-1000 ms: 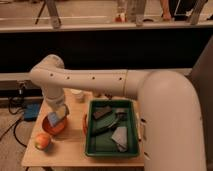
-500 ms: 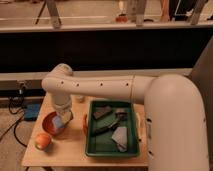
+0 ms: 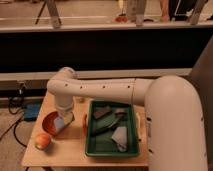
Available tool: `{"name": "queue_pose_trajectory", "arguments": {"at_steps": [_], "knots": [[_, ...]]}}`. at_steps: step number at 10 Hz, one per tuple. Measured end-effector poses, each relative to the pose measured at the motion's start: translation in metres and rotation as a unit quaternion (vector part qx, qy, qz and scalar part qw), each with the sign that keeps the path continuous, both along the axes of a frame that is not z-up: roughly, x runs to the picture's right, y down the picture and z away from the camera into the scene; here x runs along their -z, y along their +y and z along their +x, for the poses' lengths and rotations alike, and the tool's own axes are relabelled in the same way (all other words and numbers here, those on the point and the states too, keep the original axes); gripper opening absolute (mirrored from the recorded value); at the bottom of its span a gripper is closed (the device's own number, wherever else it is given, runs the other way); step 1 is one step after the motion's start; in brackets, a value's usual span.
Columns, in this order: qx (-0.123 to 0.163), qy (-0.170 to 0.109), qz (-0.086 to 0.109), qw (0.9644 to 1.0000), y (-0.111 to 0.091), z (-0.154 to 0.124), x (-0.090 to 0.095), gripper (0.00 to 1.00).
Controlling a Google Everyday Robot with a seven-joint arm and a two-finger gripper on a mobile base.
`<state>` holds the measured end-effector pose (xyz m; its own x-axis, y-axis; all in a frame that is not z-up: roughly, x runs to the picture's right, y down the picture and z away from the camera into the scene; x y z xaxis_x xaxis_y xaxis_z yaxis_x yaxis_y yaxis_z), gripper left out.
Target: Wipe table surface with sponge
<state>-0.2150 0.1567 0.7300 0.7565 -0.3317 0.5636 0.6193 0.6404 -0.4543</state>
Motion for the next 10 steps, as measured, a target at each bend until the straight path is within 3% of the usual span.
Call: {"name": "queue_pose_trajectory", "arguments": {"at_steps": [2,8,10], "knots": [[0.005,-0.007,-0.004,1.0000,0.008,-0.001,-0.006,0.01],[0.027,-0.065,-0.016,0.9974,0.019,0.016,0.020,0.01],[0.046,-0.080,-0.026,0.9954,0.036,0.011,0.016,0.01]]}}
